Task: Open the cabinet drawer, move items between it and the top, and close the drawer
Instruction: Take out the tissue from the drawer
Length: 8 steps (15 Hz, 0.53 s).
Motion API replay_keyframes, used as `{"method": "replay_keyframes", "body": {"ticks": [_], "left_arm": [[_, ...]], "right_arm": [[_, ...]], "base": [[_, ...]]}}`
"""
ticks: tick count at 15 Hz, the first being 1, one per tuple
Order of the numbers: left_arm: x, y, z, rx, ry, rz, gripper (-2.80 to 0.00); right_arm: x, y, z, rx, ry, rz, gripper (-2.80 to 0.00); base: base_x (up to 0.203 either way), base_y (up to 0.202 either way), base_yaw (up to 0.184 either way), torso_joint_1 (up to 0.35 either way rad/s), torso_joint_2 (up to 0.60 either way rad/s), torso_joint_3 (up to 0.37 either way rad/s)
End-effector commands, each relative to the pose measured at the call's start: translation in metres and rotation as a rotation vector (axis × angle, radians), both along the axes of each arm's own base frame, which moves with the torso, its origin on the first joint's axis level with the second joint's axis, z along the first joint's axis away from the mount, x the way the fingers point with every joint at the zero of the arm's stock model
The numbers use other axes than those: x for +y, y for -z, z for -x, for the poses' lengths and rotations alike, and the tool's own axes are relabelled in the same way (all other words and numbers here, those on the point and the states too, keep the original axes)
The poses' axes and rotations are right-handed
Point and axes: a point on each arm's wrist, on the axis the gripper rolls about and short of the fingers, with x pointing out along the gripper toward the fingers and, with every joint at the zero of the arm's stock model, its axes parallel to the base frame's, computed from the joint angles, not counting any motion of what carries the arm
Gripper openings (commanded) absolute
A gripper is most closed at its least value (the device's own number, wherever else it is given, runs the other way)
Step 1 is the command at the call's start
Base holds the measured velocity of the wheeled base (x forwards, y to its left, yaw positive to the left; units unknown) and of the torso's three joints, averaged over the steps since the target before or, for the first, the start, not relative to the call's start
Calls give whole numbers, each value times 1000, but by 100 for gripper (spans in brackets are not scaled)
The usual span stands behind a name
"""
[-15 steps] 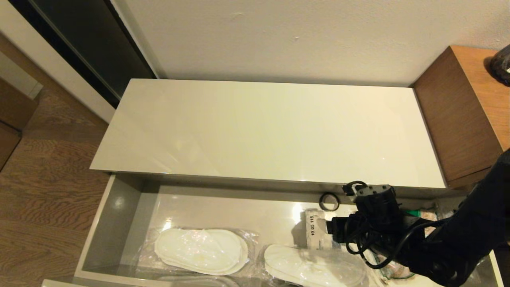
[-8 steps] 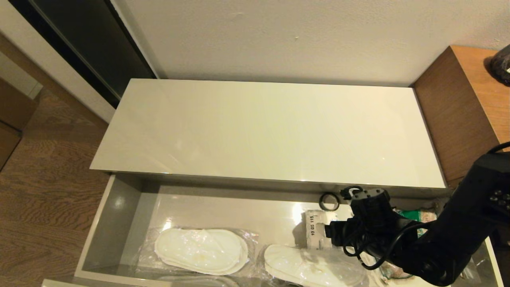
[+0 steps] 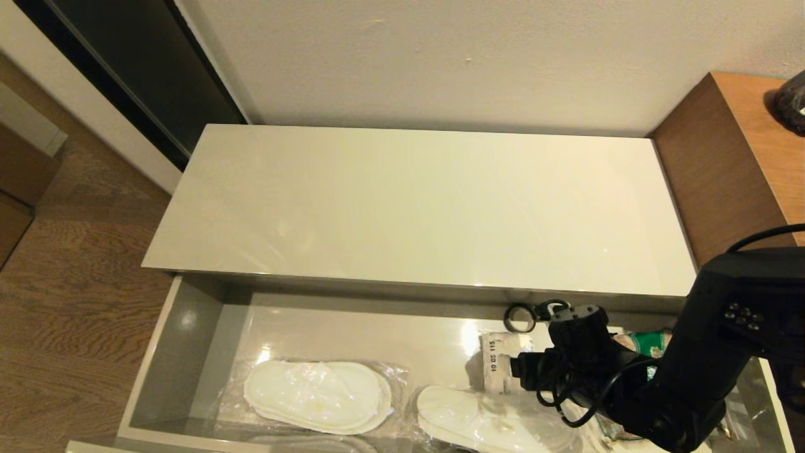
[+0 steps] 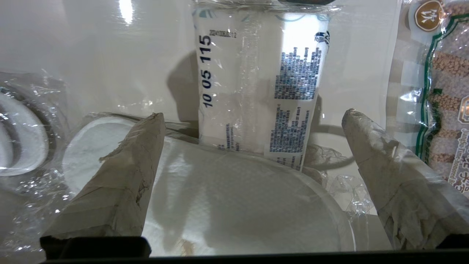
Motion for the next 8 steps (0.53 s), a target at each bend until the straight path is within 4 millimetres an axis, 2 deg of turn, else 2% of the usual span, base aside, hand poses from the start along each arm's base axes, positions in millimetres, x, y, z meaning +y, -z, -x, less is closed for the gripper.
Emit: {"method": "replay_keyframes", "body": {"ticks": [1,8], "left_arm": [[0,0,0,0,1,0,-280],[0,0,0,0,1,0,-280]], "right_arm": [[-1,3,-2,5,7,2,0],[-4,18,-4,43,24,17,0]], "base": [[0,0,0,0,0,0],[0,0,0,0,0,0]]}}
